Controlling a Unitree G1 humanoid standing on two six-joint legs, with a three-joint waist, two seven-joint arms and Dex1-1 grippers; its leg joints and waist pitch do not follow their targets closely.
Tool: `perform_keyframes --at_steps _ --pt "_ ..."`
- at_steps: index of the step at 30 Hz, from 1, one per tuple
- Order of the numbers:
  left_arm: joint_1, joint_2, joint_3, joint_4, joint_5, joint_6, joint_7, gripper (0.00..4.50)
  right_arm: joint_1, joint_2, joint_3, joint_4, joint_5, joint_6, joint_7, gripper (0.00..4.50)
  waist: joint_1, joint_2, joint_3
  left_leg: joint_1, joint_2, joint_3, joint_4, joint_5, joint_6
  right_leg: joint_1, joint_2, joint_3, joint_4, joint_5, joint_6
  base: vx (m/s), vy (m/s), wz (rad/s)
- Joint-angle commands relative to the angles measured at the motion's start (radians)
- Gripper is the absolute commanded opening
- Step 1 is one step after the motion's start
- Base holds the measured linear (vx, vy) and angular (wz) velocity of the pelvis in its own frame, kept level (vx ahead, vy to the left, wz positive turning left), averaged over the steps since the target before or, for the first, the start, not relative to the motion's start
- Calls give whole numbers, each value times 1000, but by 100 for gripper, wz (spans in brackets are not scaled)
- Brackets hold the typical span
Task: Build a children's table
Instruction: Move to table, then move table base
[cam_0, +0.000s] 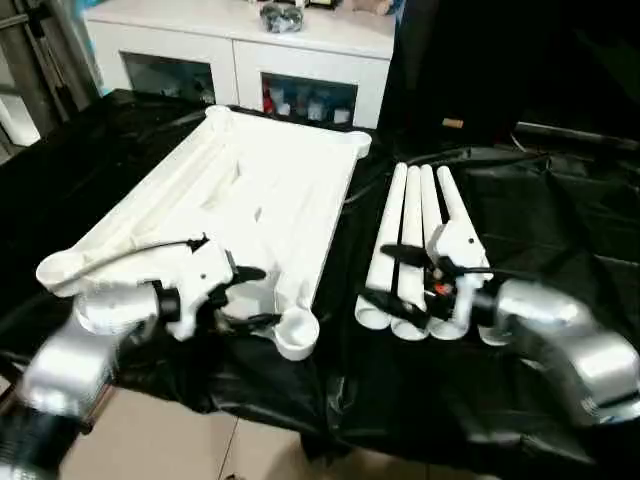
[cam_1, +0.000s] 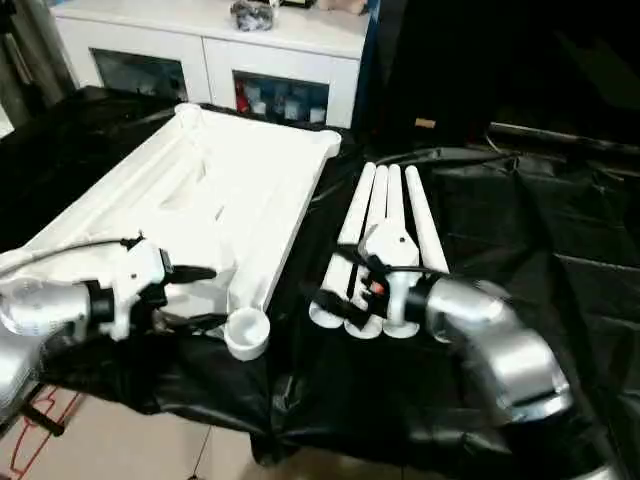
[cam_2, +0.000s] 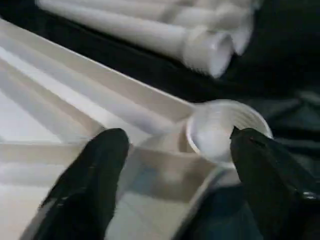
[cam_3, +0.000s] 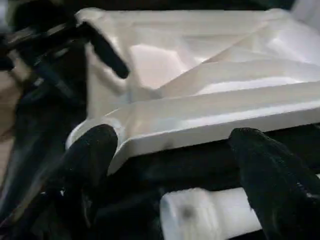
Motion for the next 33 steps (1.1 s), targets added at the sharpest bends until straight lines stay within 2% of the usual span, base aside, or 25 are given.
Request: perform_keyframes --at_steps 1,2,4,5,7,8,9,12,14,15,16,17,18,24,25,29,30,33 --pt "-23 8 -19 32 1 -22 -58 350 -11 -26 24 -22 14 23 43 401 2 8 -43 0 49 -12 -98 -135 2 35 -76 46 -82 -144 -198 0 0 0" --pt "-41 20 -35 62 31 -44 -69 336 -11 -43 36 -30 17 29 64 401 2 5 -43 0 49 -11 -97 -126 4 35 -76 46 -82 -133 -201 0 0 0" --pt "-72 40 -61 113 79 -77 -95 321 -10 -69 56 -43 18 35 100 401 5 4 -51 -2 48 -8 -92 -72 19 38 -73 46 -72 -32 -209 0 0 0" --pt "-78 44 -67 125 85 -85 -109 318 -9 -74 59 -46 19 35 109 401 6 -2 -53 -3 48 -7 -90 -33 30 41 -73 45 -67 28 -214 0 0 0" --pt "-103 55 -85 166 99 -116 -149 313 -11 -87 67 -49 19 34 139 401 7 -2 -54 -5 48 -6 -89 -9 42 41 -74 45 -64 74 -226 0 0 0" --pt "-120 63 -99 192 105 -126 -179 297 -13 -95 71 -46 16 34 156 401 8 -5 -54 -4 47 -5 -89 -4 46 41 -75 44 -65 81 -230 0 0 0" --pt "-134 68 -108 213 110 -133 -200 285 -14 -100 74 -44 13 32 167 401 9 -3 -53 -4 48 -4 -89 -3 51 40 -76 44 -63 92 -244 0 0 0" --pt "-176 72 -128 276 133 -159 -234 277 -24 -111 80 -40 8 31 183 401 8 -5 -50 -4 50 -4 -92 -33 44 40 -77 44 -67 49 -250 0 0 0" --pt "-187 70 -131 294 137 -169 -238 250 -26 -118 84 -42 8 31 190 401 9 -5 -49 -2 52 -4 -93 -55 32 40 -79 44 -69 15 -251 0 0 0" --pt "-201 68 -136 315 148 -183 -241 241 -27 -128 87 -47 5 31 199 401 8 3 -48 -1 53 -4 -94 -67 24 38 -79 44 -70 5 -253 0 0 0" --pt "-206 68 -138 321 154 -185 -243 238 -27 -131 87 -48 5 32 201 401 9 0 -50 0 54 -4 -93 -66 21 40 -81 45 -69 8 -253 0 0 0" --pt "-216 67 -145 340 168 -194 -250 231 -25 -137 87 -51 5 33 206 401 8 5 -48 -1 53 -4 -94 -67 19 39 -79 45 -71 10 -252 0 0 0" --pt "-220 66 -147 349 174 -199 -255 219 -25 -138 86 -51 5 33 208 401 9 4 -49 -1 54 -4 -93 -68 17 40 -80 46 -69 15 -254 0 0 0" --pt "-258 59 -180 430 235 -246 -241 186 -13 -143 86 -59 -11 28 211 401 10 9 -53 -2 54 -5 -92 -44 18 43 -79 45 -64 78 -269 0 0 0" --pt "-259 58 -183 436 238 -251 -242 163 -11 -144 88 -60 -12 28 209 401 10 7 -53 -3 54 -5 -91 -45 19 44 -80 45 -64 81 -272 0 0 0" --pt "-269 42 -185 478 251 -271 -235 147 -2 -141 98 -65 -15 25 202 401 11 9 -51 -3 55 -5 -92 -62 13 44 -81 45 -67 59 -277 0 0 0" --pt "-269 38 -185 488 256 -270 -232 120 0 -139 102 -62 -18 21 200 401 11 8 -51 -2 56 -6 -93 -65 11 44 -81 45 -66 57 -277 0 0 0" --pt "-261 32 -183 484 255 -261 -228 101 1 -133 107 -59 -24 18 197 401 11 5 -50 -1 57 -6 -94 -76 9 42 -82 46 -68 38 -275 0 0 0"
